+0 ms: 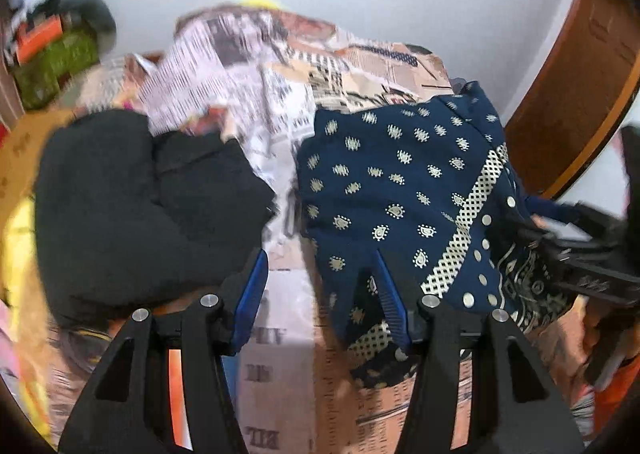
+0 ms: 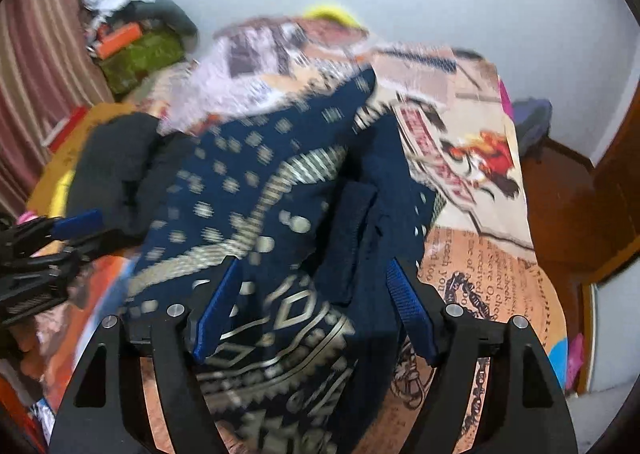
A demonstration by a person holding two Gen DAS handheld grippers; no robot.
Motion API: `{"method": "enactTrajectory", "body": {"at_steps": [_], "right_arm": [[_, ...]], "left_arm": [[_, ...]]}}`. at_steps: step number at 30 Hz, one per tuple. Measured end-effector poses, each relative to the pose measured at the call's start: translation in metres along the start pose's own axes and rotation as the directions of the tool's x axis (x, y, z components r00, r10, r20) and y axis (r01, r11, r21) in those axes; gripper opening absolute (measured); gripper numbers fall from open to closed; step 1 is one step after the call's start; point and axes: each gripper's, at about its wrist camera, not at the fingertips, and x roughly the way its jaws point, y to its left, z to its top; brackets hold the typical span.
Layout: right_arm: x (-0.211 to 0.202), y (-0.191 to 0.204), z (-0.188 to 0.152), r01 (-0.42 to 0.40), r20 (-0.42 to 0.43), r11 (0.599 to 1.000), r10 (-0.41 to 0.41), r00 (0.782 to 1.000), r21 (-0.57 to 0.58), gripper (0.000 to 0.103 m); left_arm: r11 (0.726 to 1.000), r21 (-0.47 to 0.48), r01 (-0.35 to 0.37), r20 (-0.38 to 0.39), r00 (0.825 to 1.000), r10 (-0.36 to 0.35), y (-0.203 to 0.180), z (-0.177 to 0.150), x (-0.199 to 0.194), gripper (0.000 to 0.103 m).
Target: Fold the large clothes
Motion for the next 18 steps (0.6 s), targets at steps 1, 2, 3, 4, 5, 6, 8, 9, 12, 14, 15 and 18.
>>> {"method": "enactTrajectory", "body": {"at_steps": [1, 2, 3, 4, 5, 6, 8, 9, 12, 14, 15, 18], "right_arm": [[0.006, -0.006, -0.002, -0.002, -0.013, 1.000, 0.003, 1.000, 0.011, 0.071], [0.007, -0.011, -0.004, -0.021, -0.013, 1.000, 0.022, 1.000, 0.020, 0.072], [0.008, -0.018, -0.006, -0.051, -0.013, 0.998, 0.051, 0.999, 0.035, 0.072], [0.008, -0.025, -0.008, -0.077, -0.014, 0.996, 0.078, 0.997, 0.052, 0.073], [0.009, -0.032, -0.010, -0.109, -0.018, 0.991, 0.110, 0.994, 0.072, 0.073], [0.010, -0.040, -0.011, -0.144, -0.024, 0.985, 0.147, 0.989, 0.097, 0.073], [0.012, -0.051, -0.012, -0.200, -0.030, 0.969, 0.206, 0.978, 0.142, 0.073], [0.014, -0.056, -0.012, -0.225, -0.034, 0.960, 0.234, 0.972, 0.165, 0.073], [0.019, -0.062, -0.011, -0.266, -0.043, 0.943, 0.280, 0.959, 0.198, 0.073], [0.022, -0.061, -0.010, -0.270, -0.050, 0.944, 0.283, 0.958, 0.188, 0.073], [0.023, -0.060, -0.008, -0.270, -0.053, 0.946, 0.284, 0.957, 0.181, 0.073], [0.026, -0.063, -0.004, -0.268, -0.055, 0.947, 0.281, 0.958, 0.178, 0.073]], "left_arm": [[1.000, -0.015, 0.024, -0.016, 1.000, -0.024, 0.002, 0.001, 0.005, 0.053], [0.998, -0.030, 0.051, -0.034, 0.998, -0.052, 0.003, 0.002, 0.011, 0.053], [0.996, -0.045, 0.082, -0.050, 0.995, -0.084, 0.004, 0.003, 0.018, 0.053], [0.992, -0.060, 0.108, -0.055, 0.992, -0.111, 0.005, 0.003, 0.023, 0.053], [0.987, -0.075, 0.142, -0.059, 0.987, -0.147, 0.006, 0.005, 0.029, 0.054], [0.982, -0.085, 0.166, -0.064, 0.983, -0.171, 0.007, 0.006, 0.034, 0.055], [0.972, -0.110, 0.206, -0.076, 0.974, -0.215, 0.008, 0.009, 0.044, 0.062], [0.966, -0.127, 0.226, -0.083, 0.968, -0.238, 0.010, 0.011, 0.051, 0.064], [0.957, -0.178, 0.231, -0.097, 0.963, -0.251, 0.015, 0.015, 0.068, 0.079], [0.947, -0.213, 0.242, -0.110, 0.957, -0.270, 0.018, 0.016, 0.079, 0.083], [0.937, -0.234, 0.260, -0.117, 0.949, -0.293, 0.020, 0.017, 0.084, 0.083], [0.923, -0.261, 0.282, -0.128, 0.938, -0.323, 0.021, 0.021, 0.091, 0.083]]}}
